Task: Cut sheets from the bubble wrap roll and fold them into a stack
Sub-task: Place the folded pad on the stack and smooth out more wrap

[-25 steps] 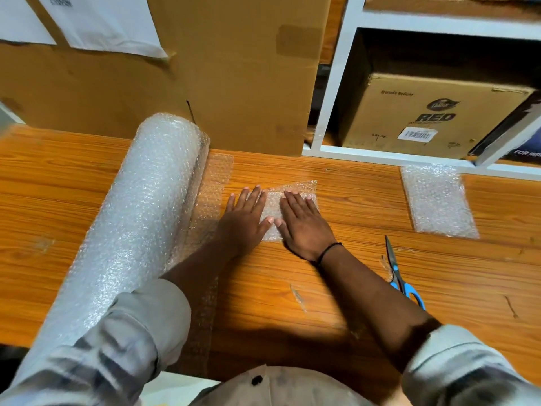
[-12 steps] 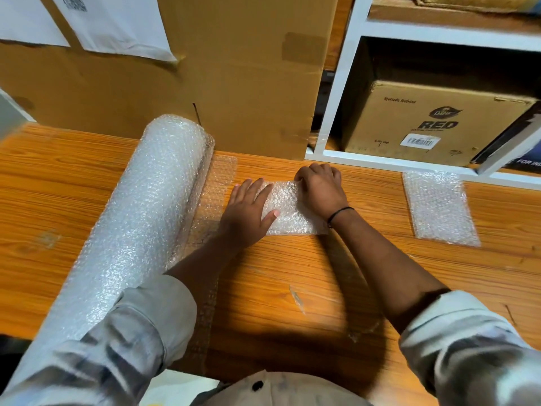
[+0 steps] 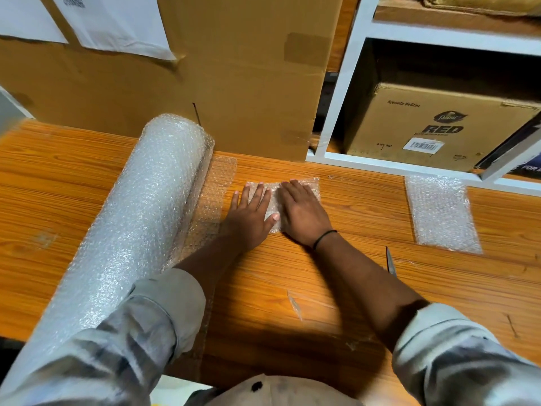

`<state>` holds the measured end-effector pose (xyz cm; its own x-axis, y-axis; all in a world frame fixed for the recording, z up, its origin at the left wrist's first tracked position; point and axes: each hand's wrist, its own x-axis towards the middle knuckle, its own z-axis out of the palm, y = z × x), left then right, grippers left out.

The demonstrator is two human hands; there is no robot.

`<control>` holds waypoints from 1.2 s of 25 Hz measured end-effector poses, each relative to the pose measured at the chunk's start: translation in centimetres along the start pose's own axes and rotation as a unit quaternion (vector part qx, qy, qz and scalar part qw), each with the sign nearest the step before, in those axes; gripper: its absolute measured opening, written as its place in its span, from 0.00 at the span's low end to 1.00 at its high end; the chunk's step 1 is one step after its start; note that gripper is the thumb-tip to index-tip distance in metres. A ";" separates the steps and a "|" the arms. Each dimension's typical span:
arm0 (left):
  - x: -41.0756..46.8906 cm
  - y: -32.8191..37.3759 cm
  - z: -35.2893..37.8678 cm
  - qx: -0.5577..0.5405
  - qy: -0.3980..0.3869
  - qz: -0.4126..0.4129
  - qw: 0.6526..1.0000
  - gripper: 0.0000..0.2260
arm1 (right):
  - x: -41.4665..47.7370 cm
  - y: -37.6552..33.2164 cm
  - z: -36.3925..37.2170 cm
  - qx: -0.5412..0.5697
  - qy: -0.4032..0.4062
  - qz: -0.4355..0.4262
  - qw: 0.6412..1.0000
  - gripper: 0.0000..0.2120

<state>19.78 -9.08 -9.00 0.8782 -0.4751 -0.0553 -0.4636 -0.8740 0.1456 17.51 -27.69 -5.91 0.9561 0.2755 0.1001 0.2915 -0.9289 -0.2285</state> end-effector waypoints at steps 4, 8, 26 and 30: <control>0.6 -0.4 -0.7 0.002 -0.031 0.015 0.999 0.47 | -1.2 0.7 1.1 0.002 -0.084 0.032 0.996 0.29; 0.2 -0.1 -1.3 -0.022 -0.029 0.012 0.999 0.42 | -1.2 0.1 0.4 0.014 -0.091 0.055 0.994 0.30; -2.2 0.8 -2.9 -0.035 -0.048 0.163 0.985 0.30 | -1.8 2.4 -3.5 0.159 -0.002 0.184 0.970 0.08; -1.9 2.0 -2.7 -0.064 0.008 0.112 0.992 0.29 | -1.8 3.3 -4.0 0.231 -0.010 0.237 0.944 0.14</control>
<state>17.48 -9.65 -5.94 0.7577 -0.6525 0.0084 -0.6289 -0.7267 0.2764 16.60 -32.23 -2.97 0.9815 -0.1347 -0.1357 -0.1907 -0.7433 -0.6412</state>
